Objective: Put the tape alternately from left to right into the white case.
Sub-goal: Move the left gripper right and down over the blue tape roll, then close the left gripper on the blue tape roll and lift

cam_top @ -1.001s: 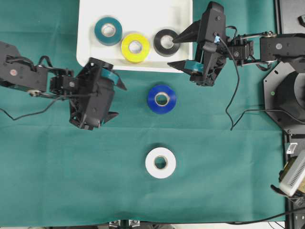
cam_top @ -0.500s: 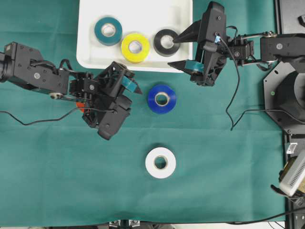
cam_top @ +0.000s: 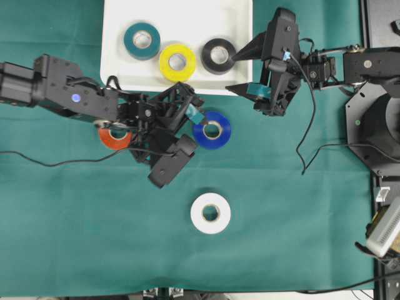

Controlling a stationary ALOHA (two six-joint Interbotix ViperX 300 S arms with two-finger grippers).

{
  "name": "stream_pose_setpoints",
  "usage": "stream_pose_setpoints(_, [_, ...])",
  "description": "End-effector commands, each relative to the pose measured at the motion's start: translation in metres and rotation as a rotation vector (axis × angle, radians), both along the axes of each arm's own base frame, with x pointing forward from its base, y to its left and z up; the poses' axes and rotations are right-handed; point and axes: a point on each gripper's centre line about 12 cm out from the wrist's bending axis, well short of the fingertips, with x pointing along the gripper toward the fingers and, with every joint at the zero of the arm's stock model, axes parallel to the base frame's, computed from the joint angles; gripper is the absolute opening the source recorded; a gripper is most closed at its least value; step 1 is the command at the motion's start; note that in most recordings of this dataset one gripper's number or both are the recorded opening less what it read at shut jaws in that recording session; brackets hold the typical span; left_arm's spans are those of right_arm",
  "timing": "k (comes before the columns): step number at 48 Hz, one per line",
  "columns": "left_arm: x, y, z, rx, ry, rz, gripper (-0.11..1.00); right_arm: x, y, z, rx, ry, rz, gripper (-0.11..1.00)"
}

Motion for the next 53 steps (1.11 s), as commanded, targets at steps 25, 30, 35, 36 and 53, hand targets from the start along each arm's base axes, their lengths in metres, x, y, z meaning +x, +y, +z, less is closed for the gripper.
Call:
stream_pose_setpoints(25, [0.018, 0.0, -0.006, 0.089, 0.077, -0.089, 0.63, -0.004, 0.002, 0.007, -0.009, -0.031, 0.009, 0.82])
stream_pose_setpoints(30, [0.022, -0.003, -0.011, 0.101, 0.102, -0.111, 0.63, -0.006, 0.002, 0.006, -0.007, -0.025, 0.008, 0.82])
stream_pose_setpoints(35, [0.025, -0.001, -0.015, 0.103, 0.113, -0.11, 0.63, -0.007, 0.003, 0.004, -0.006, -0.022, 0.009, 0.82])
stream_pose_setpoints(36, [0.026, -0.001, -0.016, 0.104, 0.114, -0.111, 0.63, -0.007, 0.003, 0.004, -0.006, -0.022, 0.009, 0.82])
stream_pose_setpoints(53, [0.033, 0.004, -0.018, 0.108, 0.144, -0.11, 0.61, -0.009, 0.007, 0.001, 0.008, -0.042, 0.029, 0.82])
